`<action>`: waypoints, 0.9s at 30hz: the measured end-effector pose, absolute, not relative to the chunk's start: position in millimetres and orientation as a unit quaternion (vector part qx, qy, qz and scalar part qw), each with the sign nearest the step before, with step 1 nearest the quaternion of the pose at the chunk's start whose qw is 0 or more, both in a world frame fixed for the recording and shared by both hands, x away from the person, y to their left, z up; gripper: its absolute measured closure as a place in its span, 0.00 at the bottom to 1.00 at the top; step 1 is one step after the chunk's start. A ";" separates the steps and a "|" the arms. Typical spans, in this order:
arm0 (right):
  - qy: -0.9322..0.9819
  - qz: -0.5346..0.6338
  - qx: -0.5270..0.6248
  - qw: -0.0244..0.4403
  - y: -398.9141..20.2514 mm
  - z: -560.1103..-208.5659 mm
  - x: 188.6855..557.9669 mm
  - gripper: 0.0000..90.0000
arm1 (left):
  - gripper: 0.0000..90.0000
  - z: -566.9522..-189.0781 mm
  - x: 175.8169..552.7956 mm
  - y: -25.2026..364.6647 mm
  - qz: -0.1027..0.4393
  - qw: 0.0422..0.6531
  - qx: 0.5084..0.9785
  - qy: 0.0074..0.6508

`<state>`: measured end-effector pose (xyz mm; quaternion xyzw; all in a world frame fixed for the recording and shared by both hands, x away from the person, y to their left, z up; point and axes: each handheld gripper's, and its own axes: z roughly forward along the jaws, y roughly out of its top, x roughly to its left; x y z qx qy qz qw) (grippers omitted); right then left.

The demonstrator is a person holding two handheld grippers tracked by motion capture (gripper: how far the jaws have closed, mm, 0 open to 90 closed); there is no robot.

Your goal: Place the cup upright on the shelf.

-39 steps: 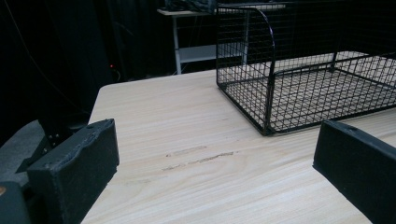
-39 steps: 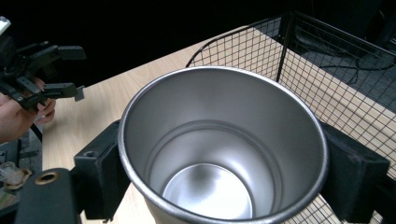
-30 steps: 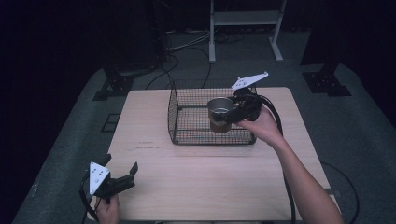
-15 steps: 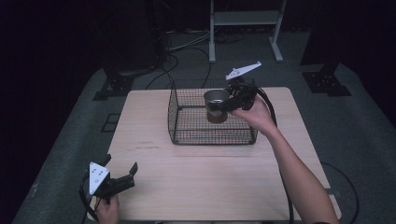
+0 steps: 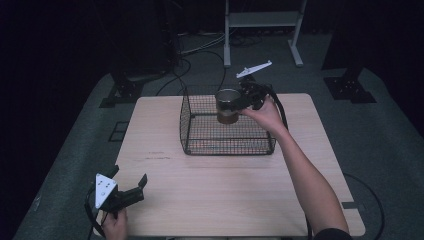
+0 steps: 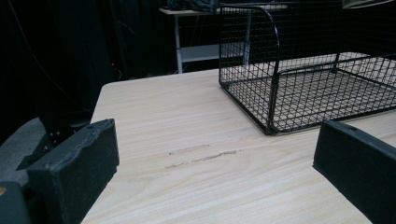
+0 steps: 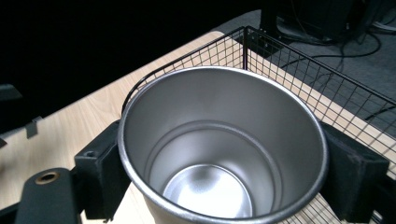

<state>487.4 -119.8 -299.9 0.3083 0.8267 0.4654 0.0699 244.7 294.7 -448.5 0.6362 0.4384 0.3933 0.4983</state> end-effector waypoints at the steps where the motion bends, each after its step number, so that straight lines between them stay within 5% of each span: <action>1: 0.824 0.469 0.312 0.066 -120.3 -301.7 490.1 0.17 | 0.00 -448.6 244.7 295.1 0.393 0.498 0.635 0.439; 27: 0.840 0.400 0.358 0.084 -102.4 -355.8 536.3 0.16 | 0.00 -448.6 245.3 297.2 0.393 0.501 0.632 0.442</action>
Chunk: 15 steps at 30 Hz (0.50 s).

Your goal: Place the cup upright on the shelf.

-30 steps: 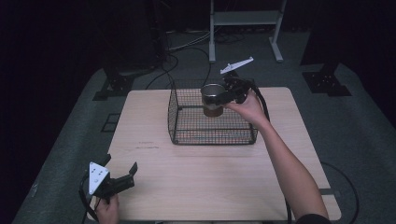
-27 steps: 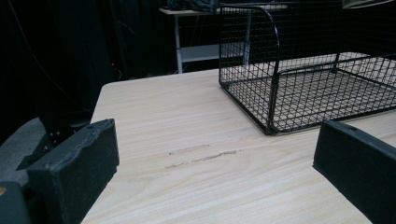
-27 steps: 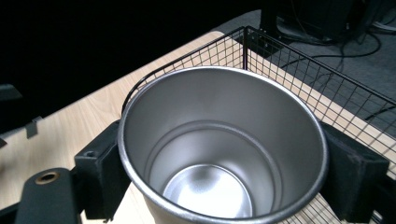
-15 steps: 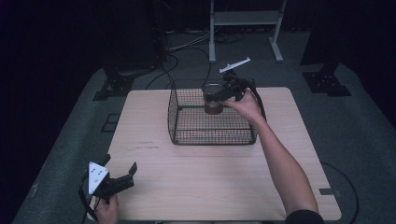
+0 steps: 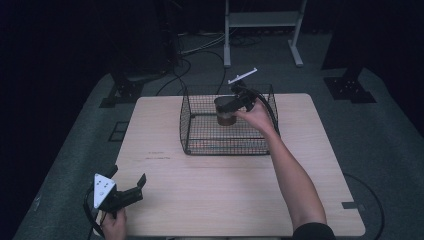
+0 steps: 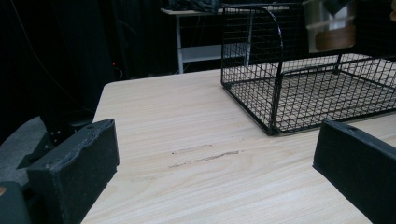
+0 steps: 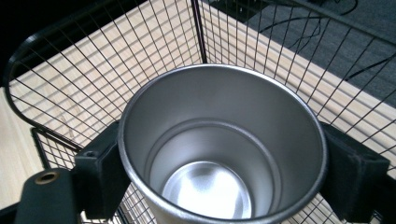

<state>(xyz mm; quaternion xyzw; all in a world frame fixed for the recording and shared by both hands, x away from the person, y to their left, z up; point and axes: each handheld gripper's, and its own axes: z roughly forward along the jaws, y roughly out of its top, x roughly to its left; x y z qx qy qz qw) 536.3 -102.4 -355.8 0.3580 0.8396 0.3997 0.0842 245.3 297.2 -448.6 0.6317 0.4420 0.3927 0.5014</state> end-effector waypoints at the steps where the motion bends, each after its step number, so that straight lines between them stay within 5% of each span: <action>1: 0.841 0.398 0.359 0.079 -101.7 -357.8 536.9 0.16 | 0.00 -448.6 245.2 297.3 0.393 0.501 0.632 0.442; 15: 0.847 0.372 0.370 0.082 -101.0 -380.5 548.8 0.16 | 0.00 -447.4 243.6 299.3 0.397 0.501 0.629 0.442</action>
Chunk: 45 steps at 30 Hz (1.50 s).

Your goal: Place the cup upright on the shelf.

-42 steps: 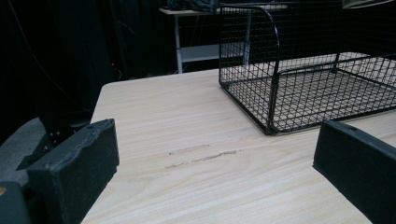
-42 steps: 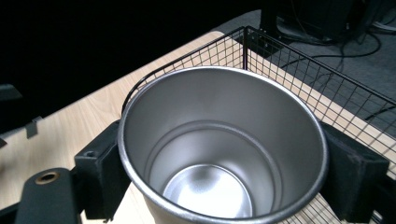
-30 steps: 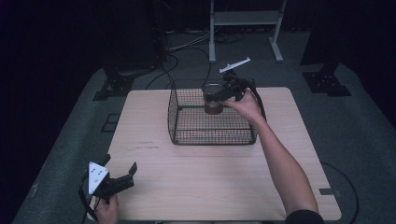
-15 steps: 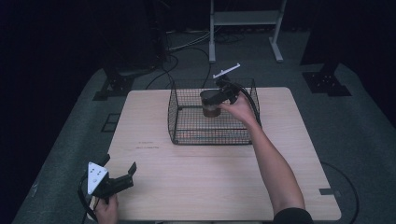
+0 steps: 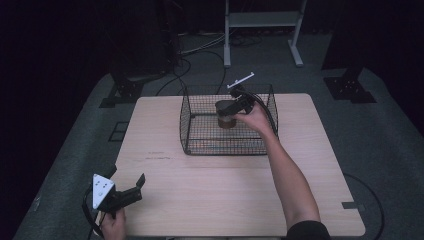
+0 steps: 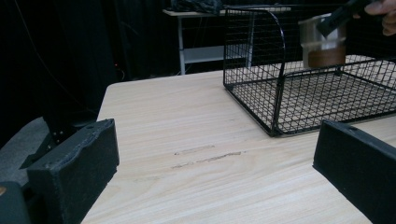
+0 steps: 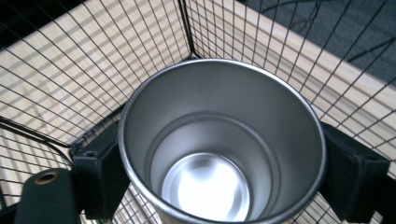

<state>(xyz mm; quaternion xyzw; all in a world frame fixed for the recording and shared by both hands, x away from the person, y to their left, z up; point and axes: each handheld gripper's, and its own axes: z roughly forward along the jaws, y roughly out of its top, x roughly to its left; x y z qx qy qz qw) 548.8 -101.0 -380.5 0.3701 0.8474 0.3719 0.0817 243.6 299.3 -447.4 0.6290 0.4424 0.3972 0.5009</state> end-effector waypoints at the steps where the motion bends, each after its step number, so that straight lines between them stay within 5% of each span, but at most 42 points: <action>1: 0.848 0.370 0.371 0.082 -100.3 -382.1 549.4 0.16 | 0.00 -447.4 243.6 299.3 0.397 0.501 0.629 0.442; 45: 0.882 0.287 0.367 0.073 -86.0 -415.5 554.9 0.15 | 0.00 -446.6 241.9 301.1 0.400 0.500 0.627 0.443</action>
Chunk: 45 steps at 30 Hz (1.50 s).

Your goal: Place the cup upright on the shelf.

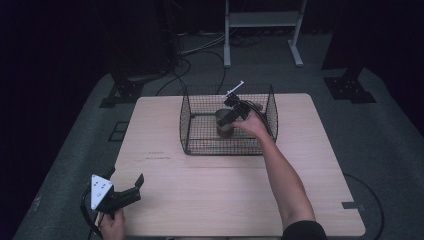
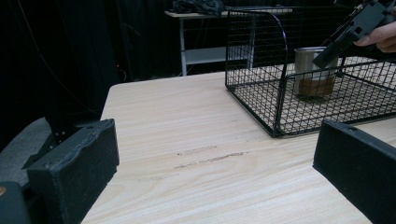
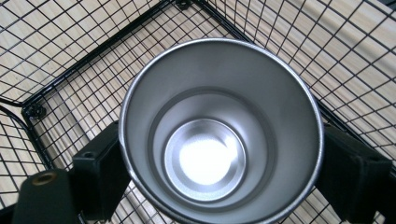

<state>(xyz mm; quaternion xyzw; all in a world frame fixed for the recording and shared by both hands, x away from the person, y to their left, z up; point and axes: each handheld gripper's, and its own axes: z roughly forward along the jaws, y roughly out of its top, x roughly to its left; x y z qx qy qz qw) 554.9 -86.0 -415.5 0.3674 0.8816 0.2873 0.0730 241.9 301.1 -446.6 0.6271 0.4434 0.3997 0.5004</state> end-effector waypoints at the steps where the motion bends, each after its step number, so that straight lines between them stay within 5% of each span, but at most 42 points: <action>1: 0.881 0.286 0.369 0.072 -86.3 -415.3 554.7 0.15 | 0.00 -446.4 242.0 301.0 0.400 0.501 0.627 0.443; 27: 0.870 0.314 0.374 0.072 -93.9 -398.3 547.9 0.08 | 0.00 -446.7 243.3 296.6 0.399 0.500 0.630 0.440; 45: 0.846 0.373 0.376 0.066 -108.3 -372.6 529.8 0.14 | 0.00 -446.6 244.4 295.7 0.399 0.500 0.632 0.437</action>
